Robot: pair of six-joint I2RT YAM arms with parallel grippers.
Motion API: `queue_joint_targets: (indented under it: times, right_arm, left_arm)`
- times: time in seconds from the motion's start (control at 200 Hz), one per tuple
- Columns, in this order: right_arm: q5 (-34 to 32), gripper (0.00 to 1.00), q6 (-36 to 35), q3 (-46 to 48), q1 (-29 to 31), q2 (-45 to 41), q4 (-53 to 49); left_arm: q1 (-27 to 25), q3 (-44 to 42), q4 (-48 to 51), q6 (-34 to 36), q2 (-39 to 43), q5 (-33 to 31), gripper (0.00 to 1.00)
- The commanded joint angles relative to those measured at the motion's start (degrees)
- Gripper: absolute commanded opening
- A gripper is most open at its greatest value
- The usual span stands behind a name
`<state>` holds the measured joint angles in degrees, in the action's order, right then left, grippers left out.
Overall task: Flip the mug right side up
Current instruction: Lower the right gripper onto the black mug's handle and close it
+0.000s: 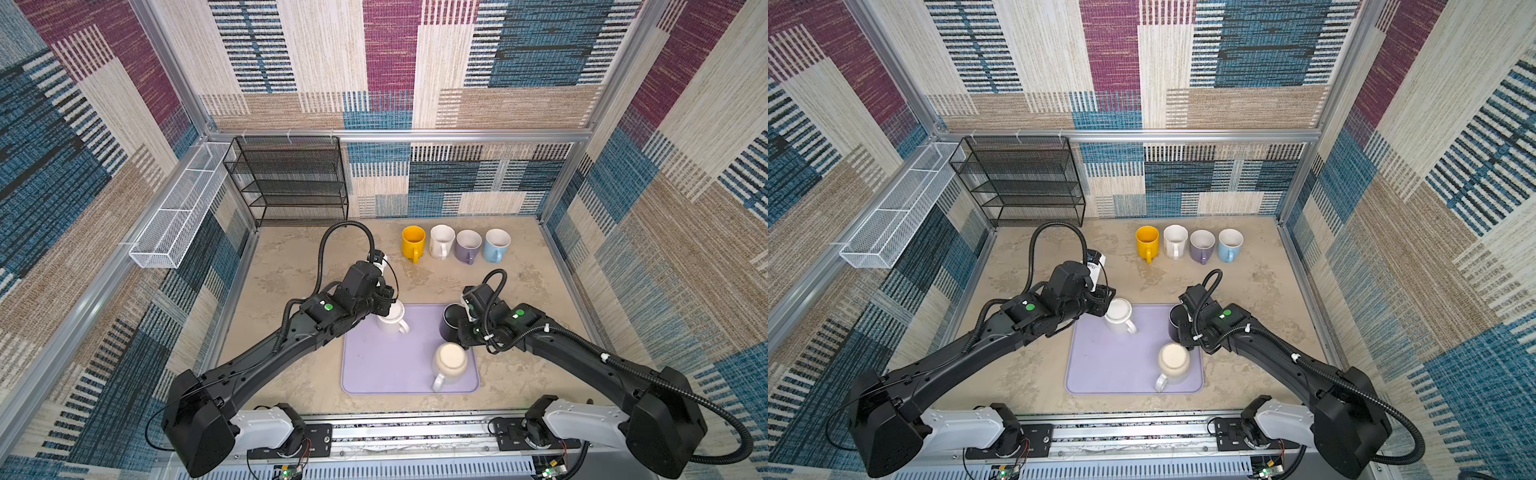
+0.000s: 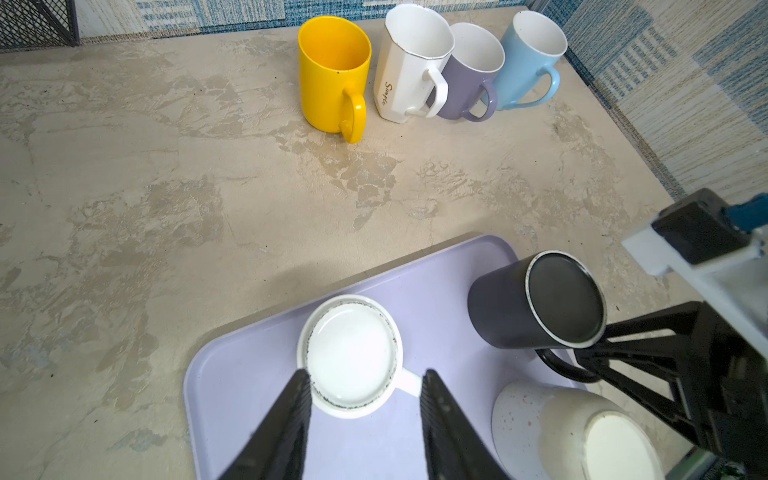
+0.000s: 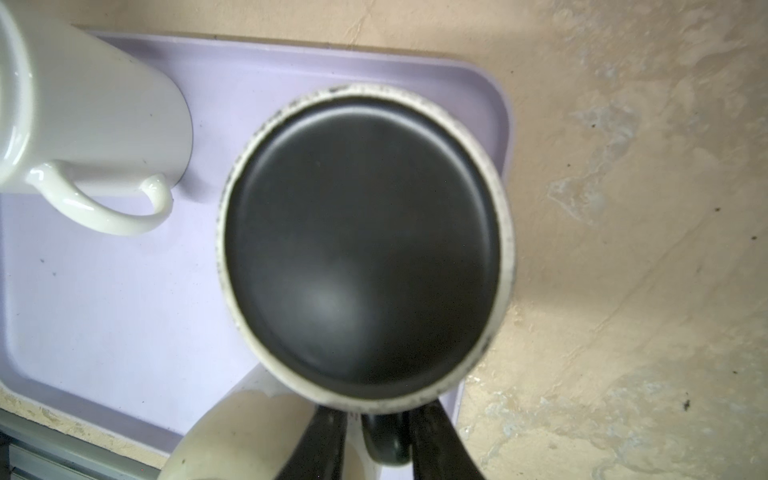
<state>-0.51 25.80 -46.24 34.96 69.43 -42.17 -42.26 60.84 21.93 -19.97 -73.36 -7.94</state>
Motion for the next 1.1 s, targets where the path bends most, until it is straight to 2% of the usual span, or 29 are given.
queue_joint_targets:
  times: [0.0, 0.827, 0.932, 1.092]
  right_arm:
    - [-1.00, 0.28, -0.81, -0.96, 0.11, 0.95, 2.53]
    - [-4.73, 0.28, -2.06, -2.37, 0.11, 4.74, 2.09]
    - [-5.07, 0.25, -2.05, -2.40, 0.11, 4.83, 2.26]
    - [-5.20, 0.12, -2.15, -2.72, 0.11, 4.58, 2.62]
  left_arm:
    - [-0.01, -0.12, 0.54, -0.03, 0.47, -1.20, 0.44]
    - [-0.02, -0.46, 0.92, -0.15, 0.87, -1.48, 0.44]
    - [0.03, -0.46, 0.90, -0.18, 0.89, -1.42, 0.44]
    - [-0.01, -0.46, 0.92, -0.20, 0.98, -1.39, 0.44]
